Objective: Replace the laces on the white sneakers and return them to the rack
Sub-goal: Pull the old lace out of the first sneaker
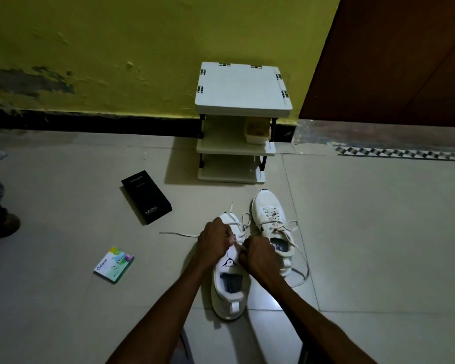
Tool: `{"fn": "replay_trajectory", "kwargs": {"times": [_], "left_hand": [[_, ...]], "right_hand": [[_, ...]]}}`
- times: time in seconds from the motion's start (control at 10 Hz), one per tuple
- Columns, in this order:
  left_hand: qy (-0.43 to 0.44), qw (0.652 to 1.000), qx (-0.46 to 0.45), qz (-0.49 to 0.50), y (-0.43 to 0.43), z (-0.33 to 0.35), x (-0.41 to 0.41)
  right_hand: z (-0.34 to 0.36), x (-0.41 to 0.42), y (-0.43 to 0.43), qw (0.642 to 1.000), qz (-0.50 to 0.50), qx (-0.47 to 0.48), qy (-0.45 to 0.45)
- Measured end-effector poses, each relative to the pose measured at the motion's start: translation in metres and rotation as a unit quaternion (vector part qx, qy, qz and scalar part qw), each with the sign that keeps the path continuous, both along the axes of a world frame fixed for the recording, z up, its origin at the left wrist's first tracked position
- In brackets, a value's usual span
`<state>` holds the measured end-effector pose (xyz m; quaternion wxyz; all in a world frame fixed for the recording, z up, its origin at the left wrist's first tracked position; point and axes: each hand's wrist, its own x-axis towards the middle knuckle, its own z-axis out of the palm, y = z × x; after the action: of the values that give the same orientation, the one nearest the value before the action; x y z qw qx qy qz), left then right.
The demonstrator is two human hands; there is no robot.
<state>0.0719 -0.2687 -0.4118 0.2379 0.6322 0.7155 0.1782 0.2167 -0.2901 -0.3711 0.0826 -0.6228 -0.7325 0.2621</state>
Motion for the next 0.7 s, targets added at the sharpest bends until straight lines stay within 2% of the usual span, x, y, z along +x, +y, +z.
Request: {"fn": "replay_trajectory", "kwargs": {"times": [0.1, 0.2, 0.3, 0.4, 0.5, 0.6, 0.7], "left_hand": [[-0.329, 0.907, -0.004, 0.264, 0.003, 0.01, -0.003], [-0.621, 0.647, -0.083, 0.435, 0.003, 0.006, -0.009], [-0.417, 0.854, -0.12, 0.287, 0.008, 0.005, -0.015], [-0.067, 0.989, -0.135, -0.002, 0.009, 0.015, -0.02], [0.118, 0.976, -0.131, -0.128, 0.013, 0.028, -0.013], [-0.222, 0.966, -0.011, 0.13, 0.02, 0.041, -0.007], [-0.609, 0.663, 0.015, 0.435, 0.028, 0.053, -0.019]], "right_hand": [[-0.003, 0.003, 0.002, 0.996, -0.075, -0.031, 0.046], [-0.008, 0.005, 0.004, 0.989, -0.129, -0.043, 0.057], [-0.006, 0.001, 0.003, 0.991, -0.122, -0.044, 0.044], [-0.007, -0.001, 0.004, 0.993, -0.11, -0.04, 0.03], [-0.009, -0.003, 0.006, 0.992, -0.109, -0.051, 0.023], [-0.009, -0.002, 0.009, 0.993, -0.101, -0.062, 0.027], [-0.009, 0.003, 0.01, 0.995, -0.084, -0.056, 0.028]]}}
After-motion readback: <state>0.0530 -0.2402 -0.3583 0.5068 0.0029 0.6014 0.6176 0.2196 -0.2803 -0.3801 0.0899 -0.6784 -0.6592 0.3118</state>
